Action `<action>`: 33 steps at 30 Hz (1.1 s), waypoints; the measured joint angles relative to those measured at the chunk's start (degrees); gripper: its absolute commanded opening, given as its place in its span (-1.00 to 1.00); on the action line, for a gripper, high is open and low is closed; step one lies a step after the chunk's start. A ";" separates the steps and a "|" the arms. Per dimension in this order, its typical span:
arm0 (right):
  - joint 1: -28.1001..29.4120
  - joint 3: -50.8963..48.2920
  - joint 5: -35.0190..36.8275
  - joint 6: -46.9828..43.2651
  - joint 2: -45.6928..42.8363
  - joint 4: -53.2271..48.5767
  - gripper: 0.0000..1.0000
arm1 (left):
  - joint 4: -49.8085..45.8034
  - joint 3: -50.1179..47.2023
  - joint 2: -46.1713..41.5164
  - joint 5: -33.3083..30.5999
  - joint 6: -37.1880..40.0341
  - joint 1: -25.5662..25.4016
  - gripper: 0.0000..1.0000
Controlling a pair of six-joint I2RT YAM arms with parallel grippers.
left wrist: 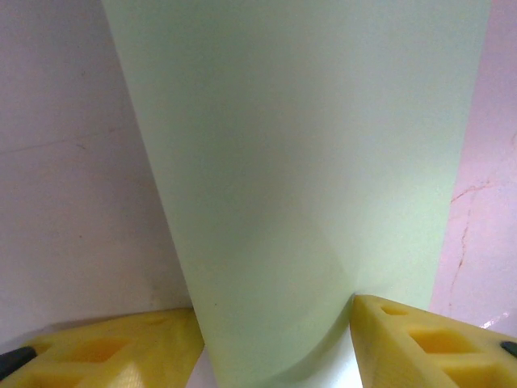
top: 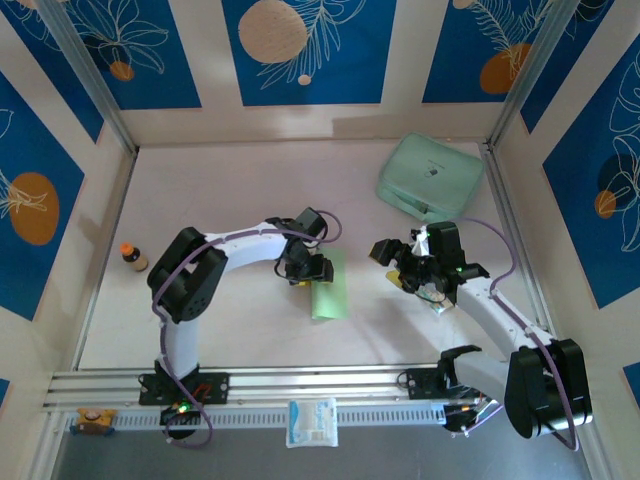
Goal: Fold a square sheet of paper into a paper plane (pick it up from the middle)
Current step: First fold the square sheet of paper in half at the center of the table, then hold the square sheet of paper at the center of the table.
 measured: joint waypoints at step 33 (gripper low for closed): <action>1.99 -0.02 -0.72 -0.35 6.01 2.23 0.06 | -3.96 3.28 1.86 -0.81 1.95 -0.39 0.21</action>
